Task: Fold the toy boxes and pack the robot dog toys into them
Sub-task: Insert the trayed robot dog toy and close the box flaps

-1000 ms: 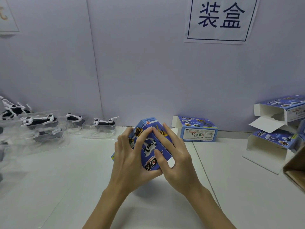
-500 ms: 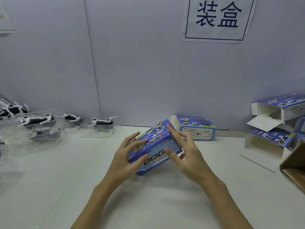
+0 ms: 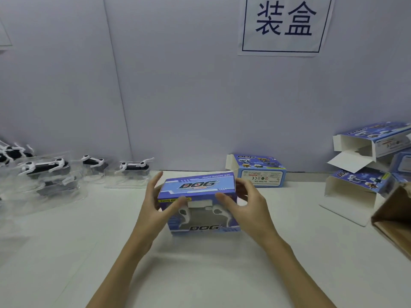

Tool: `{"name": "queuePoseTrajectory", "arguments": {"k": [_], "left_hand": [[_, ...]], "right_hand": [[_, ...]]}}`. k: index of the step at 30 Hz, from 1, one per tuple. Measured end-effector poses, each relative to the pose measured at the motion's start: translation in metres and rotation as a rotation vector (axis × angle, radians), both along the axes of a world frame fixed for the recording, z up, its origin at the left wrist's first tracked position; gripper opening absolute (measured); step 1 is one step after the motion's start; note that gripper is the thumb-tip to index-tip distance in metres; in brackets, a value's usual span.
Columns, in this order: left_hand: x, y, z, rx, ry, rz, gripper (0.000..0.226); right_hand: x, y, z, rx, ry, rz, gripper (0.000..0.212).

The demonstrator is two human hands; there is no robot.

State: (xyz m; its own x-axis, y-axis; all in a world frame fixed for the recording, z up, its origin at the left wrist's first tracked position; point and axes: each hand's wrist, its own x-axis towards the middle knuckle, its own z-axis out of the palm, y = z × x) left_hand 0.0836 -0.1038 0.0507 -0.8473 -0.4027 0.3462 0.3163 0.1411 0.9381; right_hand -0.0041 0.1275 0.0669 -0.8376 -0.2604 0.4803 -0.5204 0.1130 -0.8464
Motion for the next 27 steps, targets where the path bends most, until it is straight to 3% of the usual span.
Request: {"name": "queuePoseTrajectory", "arguments": {"k": [3,6,10,15,19,22,25,27], "left_hand": [[-0.001,0.01,-0.005,-0.019,-0.068,-0.132,0.081],[-0.003,0.018,-0.004,0.134,-0.089,-0.114,0.075],[-0.007,0.022,-0.006,0.384,-0.101,0.001,0.074],[-0.005,0.016,-0.009,0.374,-0.112,0.057,0.068],[-0.007,0.011,-0.009,0.365,-0.111,0.007,0.058],[-0.009,0.008,-0.01,0.268,-0.175,-0.161,0.05],[-0.013,0.011,-0.014,0.247,-0.185,-0.201,0.072],[-0.017,0.009,-0.016,0.334,-0.097,-0.118,0.072]], "right_hand": [[-0.003,-0.003,0.002,-0.093,-0.222,-0.1,0.067],[-0.006,-0.001,0.001,-0.093,-0.395,-0.115,0.069],[-0.002,-0.002,0.002,-0.04,-0.261,0.088,0.071],[-0.002,-0.002,-0.007,0.026,-0.261,0.175,0.075],[-0.005,0.0,-0.006,-0.018,-0.313,0.16,0.059],[-0.004,-0.004,-0.003,-0.102,-0.328,0.004,0.046],[-0.003,-0.004,0.003,-0.231,-0.347,-0.168,0.034],[-0.005,0.005,0.012,-0.289,-0.493,-0.068,0.04]]}}
